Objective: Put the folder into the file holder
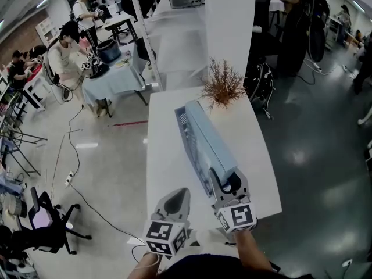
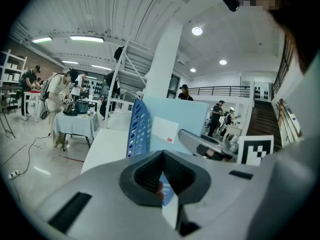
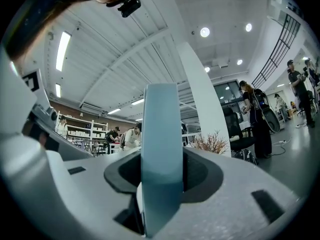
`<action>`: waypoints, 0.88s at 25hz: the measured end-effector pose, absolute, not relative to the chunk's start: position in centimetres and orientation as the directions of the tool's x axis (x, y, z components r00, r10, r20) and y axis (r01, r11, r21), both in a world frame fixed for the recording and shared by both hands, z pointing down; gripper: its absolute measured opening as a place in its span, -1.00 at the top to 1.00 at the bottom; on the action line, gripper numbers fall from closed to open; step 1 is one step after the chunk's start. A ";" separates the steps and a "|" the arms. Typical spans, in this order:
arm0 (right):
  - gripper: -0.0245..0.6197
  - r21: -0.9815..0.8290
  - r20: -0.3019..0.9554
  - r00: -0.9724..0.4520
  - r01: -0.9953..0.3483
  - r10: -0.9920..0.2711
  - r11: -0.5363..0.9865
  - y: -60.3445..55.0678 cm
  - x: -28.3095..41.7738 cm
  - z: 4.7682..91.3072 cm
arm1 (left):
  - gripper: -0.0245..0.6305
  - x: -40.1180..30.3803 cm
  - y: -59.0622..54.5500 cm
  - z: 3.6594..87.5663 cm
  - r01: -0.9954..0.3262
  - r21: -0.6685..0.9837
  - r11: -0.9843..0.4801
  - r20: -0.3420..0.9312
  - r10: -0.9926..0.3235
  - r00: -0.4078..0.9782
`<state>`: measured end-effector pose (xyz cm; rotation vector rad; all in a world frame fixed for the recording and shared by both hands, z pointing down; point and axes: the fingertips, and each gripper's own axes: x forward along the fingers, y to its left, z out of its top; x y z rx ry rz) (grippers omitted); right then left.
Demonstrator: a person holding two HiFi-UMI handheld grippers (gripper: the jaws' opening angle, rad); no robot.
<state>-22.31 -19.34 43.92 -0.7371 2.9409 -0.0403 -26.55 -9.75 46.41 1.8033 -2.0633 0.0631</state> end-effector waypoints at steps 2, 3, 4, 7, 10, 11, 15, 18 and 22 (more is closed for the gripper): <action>0.42 -0.050 -0.090 -0.876 -0.471 -0.474 0.881 -19.2 -22.4 43.9 | 0.91 -26.5 -9.6 46.2 -0.960 0.223 0.167 0.318 -0.944 -0.090; 0.41 -0.051 -0.084 -0.876 -0.473 -0.475 0.880 -19.1 -22.4 44.0 | 0.91 -26.5 -9.5 46.2 -0.961 0.223 0.166 0.315 -0.945 -0.090; 0.39 -0.053 -0.077 -0.876 -0.473 -0.476 0.879 -19.0 -22.3 44.0 | 0.91 -26.5 -9.4 46.1 -0.961 0.224 0.164 0.313 -0.946 -0.089; 0.36 -0.070 -0.053 -0.876 -0.475 -0.478 0.877 -18.7 -22.2 44.6 | 0.91 -26.3 -9.1 46.0 -0.961 0.224 0.160 0.306 -0.948 -0.086; 0.30 -0.069 -0.043 -0.876 -0.476 -0.480 0.877 -18.3 -22.2 44.5 | 0.91 -26.4 -8.7 45.7 -0.963 0.217 0.161 0.299 -0.950 -0.091; 0.30 -0.064 -0.042 -0.878 -0.474 -0.477 0.878 -18.1 -22.2 44.3 | 0.91 -26.4 -8.5 45.6 -0.964 0.212 0.161 0.296 -0.951 -0.094; 0.28 -0.043 -0.042 -0.885 -0.463 -0.464 0.885 -17.5 -22.4 44.0 | 0.91 -26.6 -8.2 45.3 -0.967 0.201 0.159 0.282 -0.954 -0.098; 0.28 -0.033 -0.051 -0.885 -0.461 -0.462 0.887 -17.0 -22.1 43.4 | 0.91 -26.6 -7.9 45.0 -0.967 0.201 0.158 0.273 -0.957 -0.100; 0.28 -0.019 -0.050 -0.889 -0.456 -0.456 0.890 -16.5 -21.8 43.0 | 0.91 -26.3 -7.6 44.6 -0.968 0.196 0.154 0.258 -0.961 -0.101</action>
